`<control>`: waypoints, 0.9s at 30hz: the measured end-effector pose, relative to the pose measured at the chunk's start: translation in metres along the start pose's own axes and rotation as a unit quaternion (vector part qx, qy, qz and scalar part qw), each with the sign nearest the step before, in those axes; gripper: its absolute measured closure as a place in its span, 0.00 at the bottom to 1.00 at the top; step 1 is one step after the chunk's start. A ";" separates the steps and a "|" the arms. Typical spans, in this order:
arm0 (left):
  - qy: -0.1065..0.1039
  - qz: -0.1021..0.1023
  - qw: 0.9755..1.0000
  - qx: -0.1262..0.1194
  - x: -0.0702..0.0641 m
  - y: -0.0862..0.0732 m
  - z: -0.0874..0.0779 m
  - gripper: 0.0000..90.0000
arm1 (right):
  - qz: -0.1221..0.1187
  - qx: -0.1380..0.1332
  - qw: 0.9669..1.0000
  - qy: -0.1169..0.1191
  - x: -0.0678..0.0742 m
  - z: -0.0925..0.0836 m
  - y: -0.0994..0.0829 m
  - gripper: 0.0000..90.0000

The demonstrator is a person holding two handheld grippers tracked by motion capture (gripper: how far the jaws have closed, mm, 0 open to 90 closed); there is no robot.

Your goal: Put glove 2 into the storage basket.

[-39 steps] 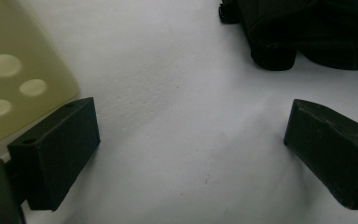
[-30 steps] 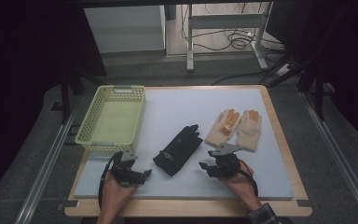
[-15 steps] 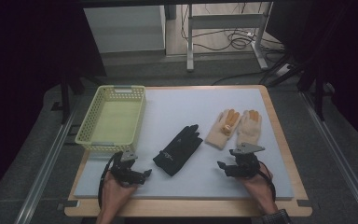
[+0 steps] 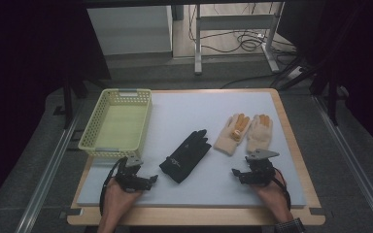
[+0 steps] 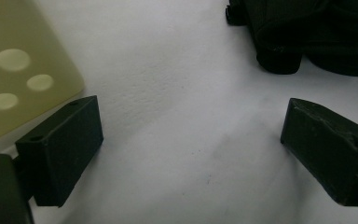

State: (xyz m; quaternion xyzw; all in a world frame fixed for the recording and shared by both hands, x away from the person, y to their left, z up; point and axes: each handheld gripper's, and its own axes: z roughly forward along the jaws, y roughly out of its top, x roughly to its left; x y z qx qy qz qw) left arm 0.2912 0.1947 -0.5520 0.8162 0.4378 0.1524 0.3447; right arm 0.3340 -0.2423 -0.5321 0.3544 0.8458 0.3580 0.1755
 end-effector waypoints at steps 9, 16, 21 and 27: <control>-0.053 0.007 0.998 -0.018 0.002 0.002 -0.002 0.07 | 0.000 0.001 1.000 0.000 0.000 0.000 0.000 0.27; -0.071 0.033 0.996 -0.031 -0.008 0.017 -0.011 0.07 | -0.001 0.001 1.000 0.000 0.000 0.000 0.000 0.27; -0.086 0.040 0.995 -0.015 -0.016 0.030 -0.012 0.13 | -0.001 0.001 1.000 0.000 0.000 0.000 0.000 0.27; -0.085 0.033 0.996 -0.001 -0.026 0.051 -0.003 0.11 | -0.001 0.001 1.000 0.000 0.000 0.000 0.000 0.27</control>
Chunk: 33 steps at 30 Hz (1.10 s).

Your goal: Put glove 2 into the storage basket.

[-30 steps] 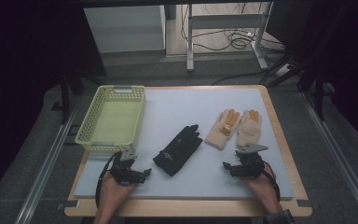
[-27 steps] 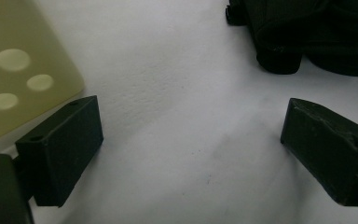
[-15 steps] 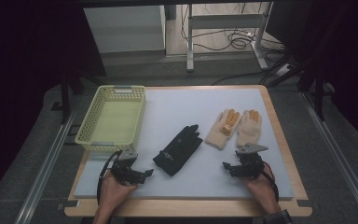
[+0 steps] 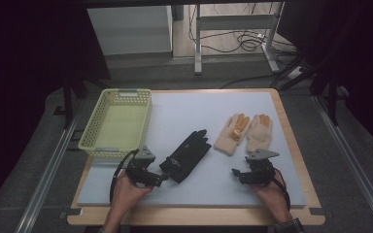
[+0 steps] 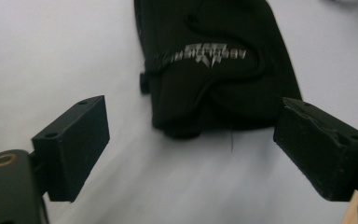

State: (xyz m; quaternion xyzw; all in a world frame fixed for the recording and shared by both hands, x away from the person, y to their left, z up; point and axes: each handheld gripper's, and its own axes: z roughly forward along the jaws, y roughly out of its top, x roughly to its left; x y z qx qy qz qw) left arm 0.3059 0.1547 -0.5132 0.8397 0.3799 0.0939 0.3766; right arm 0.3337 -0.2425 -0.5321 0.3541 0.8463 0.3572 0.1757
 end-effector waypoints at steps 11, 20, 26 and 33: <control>0.011 0.023 0.999 0.045 -0.017 0.043 0.040 0.00 | 0.000 0.000 1.000 0.000 0.000 0.000 0.000 0.27; 0.023 0.031 0.996 0.081 -0.017 0.059 0.075 0.00 | 0.000 0.000 1.000 0.000 0.000 0.000 0.000 0.27; 0.019 0.045 0.994 0.097 -0.025 0.060 0.082 0.00 | 0.000 0.000 1.000 0.000 0.000 0.000 0.000 0.27; 0.038 0.058 0.991 0.113 -0.028 0.058 0.085 0.00 | 0.000 0.000 1.000 0.000 0.000 0.000 0.000 0.27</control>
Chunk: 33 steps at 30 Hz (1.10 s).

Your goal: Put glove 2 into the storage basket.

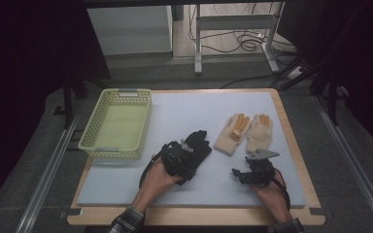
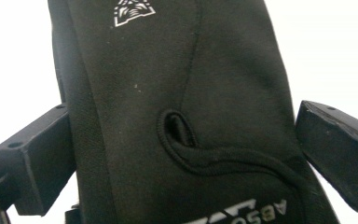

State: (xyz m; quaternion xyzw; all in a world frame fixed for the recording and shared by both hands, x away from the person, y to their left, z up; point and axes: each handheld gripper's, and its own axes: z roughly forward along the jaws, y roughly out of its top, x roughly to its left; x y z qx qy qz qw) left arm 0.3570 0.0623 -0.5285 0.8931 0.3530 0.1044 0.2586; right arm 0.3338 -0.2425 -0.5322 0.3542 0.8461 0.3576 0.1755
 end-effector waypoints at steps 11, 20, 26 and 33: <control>0.010 -0.010 1.000 -0.001 0.012 -0.001 -0.009 0.28 | 0.000 0.000 1.000 0.000 0.000 0.000 0.000 0.27; -0.021 -0.014 1.000 -0.005 0.026 0.000 -0.016 0.73 | 0.000 0.000 1.000 0.000 0.000 0.000 0.000 0.27; -0.025 -0.022 0.999 -0.012 0.036 0.008 -0.027 0.74 | 0.000 0.000 1.000 0.000 0.000 0.000 0.000 0.27; -0.012 -0.031 0.999 -0.033 0.045 0.024 -0.049 0.73 | -0.001 0.000 1.000 0.000 0.000 0.000 0.000 0.27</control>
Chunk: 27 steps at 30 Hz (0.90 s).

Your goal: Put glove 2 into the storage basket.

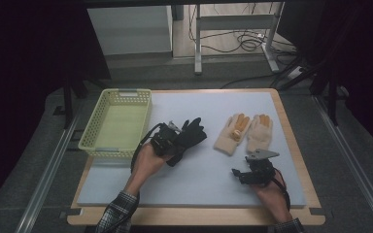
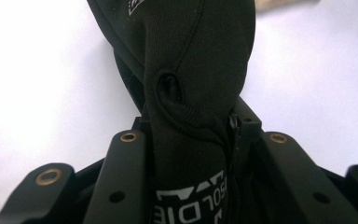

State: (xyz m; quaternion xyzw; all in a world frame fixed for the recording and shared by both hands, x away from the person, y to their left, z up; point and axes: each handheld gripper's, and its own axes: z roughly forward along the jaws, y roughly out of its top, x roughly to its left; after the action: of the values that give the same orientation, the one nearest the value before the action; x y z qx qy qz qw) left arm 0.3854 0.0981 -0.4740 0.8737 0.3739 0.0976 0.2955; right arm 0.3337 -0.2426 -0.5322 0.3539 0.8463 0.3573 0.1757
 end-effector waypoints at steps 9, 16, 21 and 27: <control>0.032 -0.020 0.999 -0.002 0.030 0.013 -0.028 0.73 | -0.001 -0.001 1.000 0.000 0.000 0.000 0.000 0.27; 0.049 -0.045 0.998 -0.020 0.050 0.017 -0.051 0.73 | 0.000 -0.002 1.000 0.000 0.000 0.000 0.000 0.27; 0.076 -0.053 0.995 -0.023 0.064 0.017 -0.067 0.72 | 0.000 -0.002 1.000 0.000 0.000 0.000 0.000 0.27; 0.110 -0.081 0.990 -0.025 0.089 0.008 -0.080 0.72 | 0.000 -0.002 1.000 0.000 0.000 0.000 0.000 0.27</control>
State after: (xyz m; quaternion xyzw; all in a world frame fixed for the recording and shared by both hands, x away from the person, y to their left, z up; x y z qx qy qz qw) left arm 0.4215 0.1930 -0.4089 0.8169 0.4713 0.1780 0.2810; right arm 0.3339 -0.2426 -0.5325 0.3530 0.8457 0.3593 0.1764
